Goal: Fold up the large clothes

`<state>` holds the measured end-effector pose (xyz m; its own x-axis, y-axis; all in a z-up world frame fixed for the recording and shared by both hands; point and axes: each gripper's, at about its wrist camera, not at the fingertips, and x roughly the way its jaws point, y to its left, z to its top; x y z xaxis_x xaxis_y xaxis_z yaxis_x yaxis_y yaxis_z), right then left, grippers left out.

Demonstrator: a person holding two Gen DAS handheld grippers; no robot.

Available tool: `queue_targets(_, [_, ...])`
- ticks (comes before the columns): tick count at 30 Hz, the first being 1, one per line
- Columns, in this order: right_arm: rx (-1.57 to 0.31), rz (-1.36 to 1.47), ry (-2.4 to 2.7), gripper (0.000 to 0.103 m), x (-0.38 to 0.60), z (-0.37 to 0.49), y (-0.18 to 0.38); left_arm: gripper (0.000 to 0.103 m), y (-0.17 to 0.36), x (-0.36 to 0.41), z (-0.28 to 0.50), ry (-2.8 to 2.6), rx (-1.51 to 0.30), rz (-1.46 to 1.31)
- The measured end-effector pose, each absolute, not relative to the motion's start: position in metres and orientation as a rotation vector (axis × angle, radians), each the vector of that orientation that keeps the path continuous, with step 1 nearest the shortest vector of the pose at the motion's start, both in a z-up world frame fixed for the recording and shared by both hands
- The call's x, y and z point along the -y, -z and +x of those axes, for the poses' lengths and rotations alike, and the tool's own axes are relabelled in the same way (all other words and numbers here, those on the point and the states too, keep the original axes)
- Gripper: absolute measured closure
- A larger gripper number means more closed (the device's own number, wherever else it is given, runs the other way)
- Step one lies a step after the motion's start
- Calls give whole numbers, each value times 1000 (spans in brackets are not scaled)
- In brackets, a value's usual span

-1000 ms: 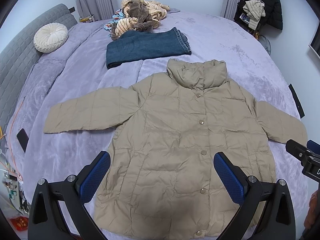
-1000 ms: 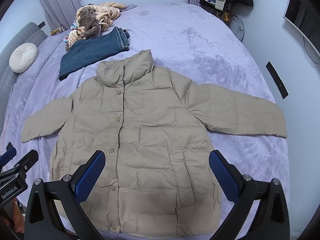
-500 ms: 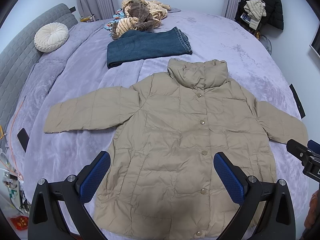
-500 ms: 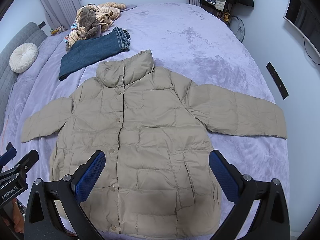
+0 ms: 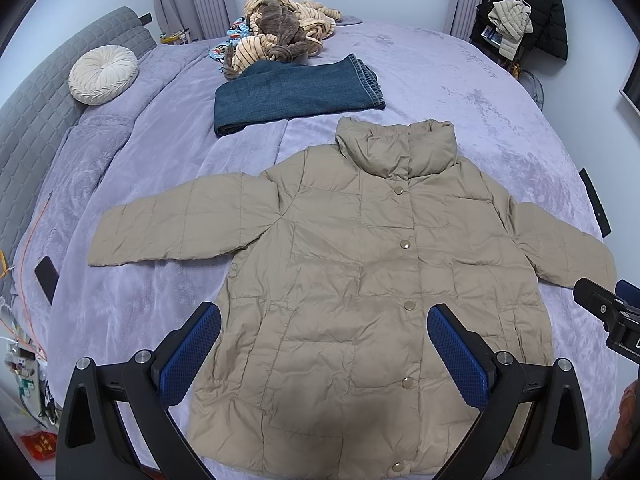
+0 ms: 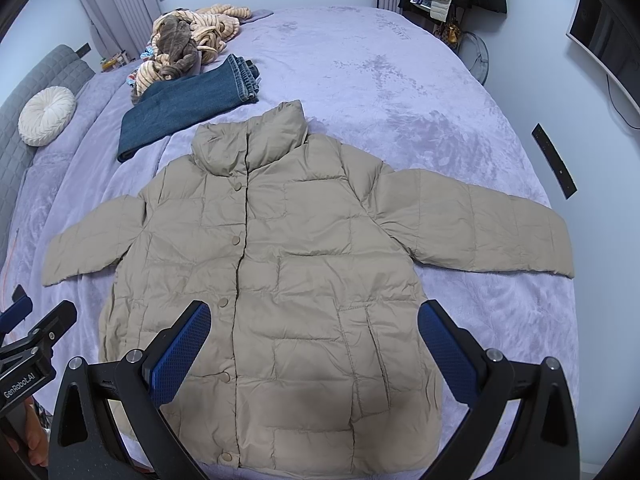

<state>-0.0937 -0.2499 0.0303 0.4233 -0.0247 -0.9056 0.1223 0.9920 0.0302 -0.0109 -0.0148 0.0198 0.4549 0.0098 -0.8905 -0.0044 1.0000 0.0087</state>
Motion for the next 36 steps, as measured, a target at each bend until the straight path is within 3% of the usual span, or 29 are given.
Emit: queue_targets(36, [-1124, 95, 97, 0, 253, -94, -31, 0, -21, 15, -9, -9, -1102, 7])
